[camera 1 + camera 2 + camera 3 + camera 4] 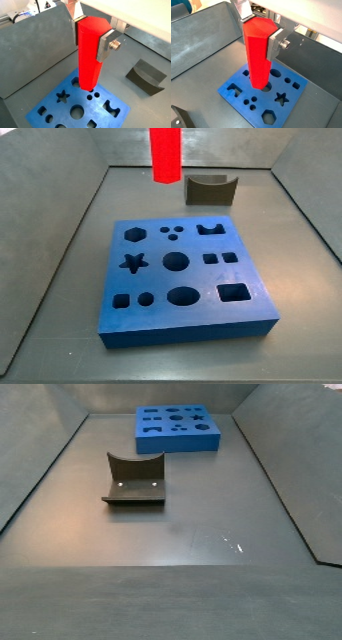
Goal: Insert the hexagon object.
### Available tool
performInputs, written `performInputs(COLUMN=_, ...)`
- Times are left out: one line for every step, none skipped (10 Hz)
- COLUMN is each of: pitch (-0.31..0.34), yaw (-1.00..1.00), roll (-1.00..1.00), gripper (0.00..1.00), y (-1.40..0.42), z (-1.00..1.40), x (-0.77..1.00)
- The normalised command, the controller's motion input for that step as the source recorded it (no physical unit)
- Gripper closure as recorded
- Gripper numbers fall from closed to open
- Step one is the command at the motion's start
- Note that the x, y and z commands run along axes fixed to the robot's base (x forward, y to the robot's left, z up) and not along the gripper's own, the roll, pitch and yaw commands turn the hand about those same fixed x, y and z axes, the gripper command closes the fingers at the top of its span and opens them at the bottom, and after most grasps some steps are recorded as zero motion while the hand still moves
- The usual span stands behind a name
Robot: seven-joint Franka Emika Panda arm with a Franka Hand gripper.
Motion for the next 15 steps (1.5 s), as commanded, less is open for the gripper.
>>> performInputs(pitch=0.000, yaw=0.00, roll=0.02, gripper=1.00, y=-0.01, z=0.00, x=0.00)
performInputs(pitch=0.000, yaw=0.00, roll=0.01, gripper=1.00, y=0.00, z=0.00, x=0.00)
performInputs(pitch=0.000, yaw=0.00, roll=0.00, gripper=1.00, y=0.00, z=0.00, x=-0.03)
performInputs(pitch=0.000, yaw=0.00, roll=0.03, gripper=1.00, y=0.00, z=-0.19, x=0.01)
performInputs(pitch=0.000, yaw=0.00, roll=0.00, gripper=1.00, y=0.00, z=0.00, x=-0.03)
performInputs(pitch=0.000, yaw=0.00, roll=0.00, gripper=1.00, y=0.00, z=0.00, x=-0.02)
performInputs(pitch=-0.051, yaw=0.25, roll=0.24, gripper=1.00, y=0.06, z=-0.47, x=-0.27)
performInputs(pitch=-0.131, yaw=0.48, roll=0.23, gripper=1.00, y=0.09, z=-0.86, x=-0.44)
performInputs(pitch=-0.134, yaw=0.46, roll=0.22, gripper=1.00, y=0.06, z=-0.87, x=-0.43)
performInputs(pitch=-0.239, yaw=0.35, roll=0.14, gripper=1.00, y=0.00, z=-0.77, x=-0.54)
performInputs(pitch=-0.296, yaw=0.34, roll=0.08, gripper=1.00, y=0.00, z=-0.66, x=-0.49)
performInputs(pitch=-0.227, yaw=0.14, roll=0.00, gripper=1.00, y=0.00, z=-0.70, x=-0.30)
performInputs(pitch=-0.130, yaw=0.11, roll=-0.04, gripper=1.00, y=0.00, z=-0.67, x=-0.11)
performInputs(pitch=-0.096, yaw=0.13, roll=-0.04, gripper=1.00, y=0.05, z=-0.60, x=-0.09)
performInputs(pitch=-0.057, yaw=0.14, roll=0.00, gripper=1.00, y=0.07, z=-0.53, x=-0.05)
